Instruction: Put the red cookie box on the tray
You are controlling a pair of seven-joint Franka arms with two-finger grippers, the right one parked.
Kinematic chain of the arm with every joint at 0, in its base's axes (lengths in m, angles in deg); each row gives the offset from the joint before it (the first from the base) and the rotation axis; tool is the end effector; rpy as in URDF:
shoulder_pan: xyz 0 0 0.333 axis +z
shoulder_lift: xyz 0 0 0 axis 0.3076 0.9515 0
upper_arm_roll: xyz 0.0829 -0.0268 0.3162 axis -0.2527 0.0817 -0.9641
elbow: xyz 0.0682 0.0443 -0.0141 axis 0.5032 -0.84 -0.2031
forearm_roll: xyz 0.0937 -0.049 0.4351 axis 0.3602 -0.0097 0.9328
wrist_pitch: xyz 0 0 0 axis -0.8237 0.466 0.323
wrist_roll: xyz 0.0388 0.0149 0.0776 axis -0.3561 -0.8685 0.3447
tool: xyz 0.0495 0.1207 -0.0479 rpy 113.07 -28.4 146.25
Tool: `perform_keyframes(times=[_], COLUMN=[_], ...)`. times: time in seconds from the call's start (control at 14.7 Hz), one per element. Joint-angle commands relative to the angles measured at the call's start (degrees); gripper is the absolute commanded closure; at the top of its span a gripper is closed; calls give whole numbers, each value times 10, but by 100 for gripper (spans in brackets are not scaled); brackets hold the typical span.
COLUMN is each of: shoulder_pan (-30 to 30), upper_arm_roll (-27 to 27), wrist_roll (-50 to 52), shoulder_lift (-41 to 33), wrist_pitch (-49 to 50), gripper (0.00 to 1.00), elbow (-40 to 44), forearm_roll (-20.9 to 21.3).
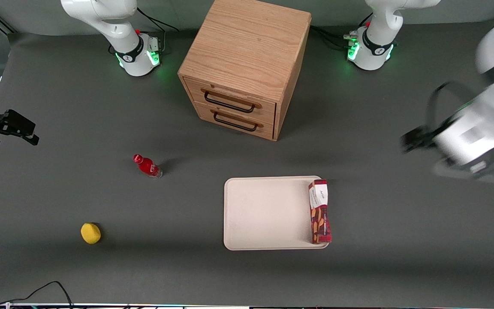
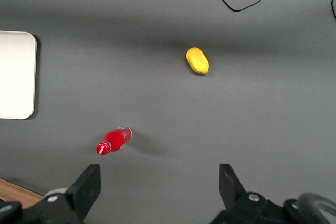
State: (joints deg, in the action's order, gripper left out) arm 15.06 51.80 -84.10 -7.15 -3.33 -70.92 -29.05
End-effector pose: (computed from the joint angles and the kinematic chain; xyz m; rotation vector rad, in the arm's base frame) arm 0.6368 -0.0508 0.6065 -3.1275 0.2505 0.1400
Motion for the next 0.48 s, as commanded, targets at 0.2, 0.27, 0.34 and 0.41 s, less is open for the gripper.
perform_keyframes(times=[0.2, 0.27, 0.34, 0.41], shoulder_pan=[-8, -9, -12, -14], upper_arm_roll=[-72, -72, -72, -69], wrist_roll=[-75, -79, -81, -80], shoulder_lift=[-179, -177, -170, -157], wrist_pitch=[-17, -9, -4, -2], gripper=[0, 0, 0, 0], elbow=[-221, -212, -199, -184], forearm_roll=[-4, -2, -2, -1])
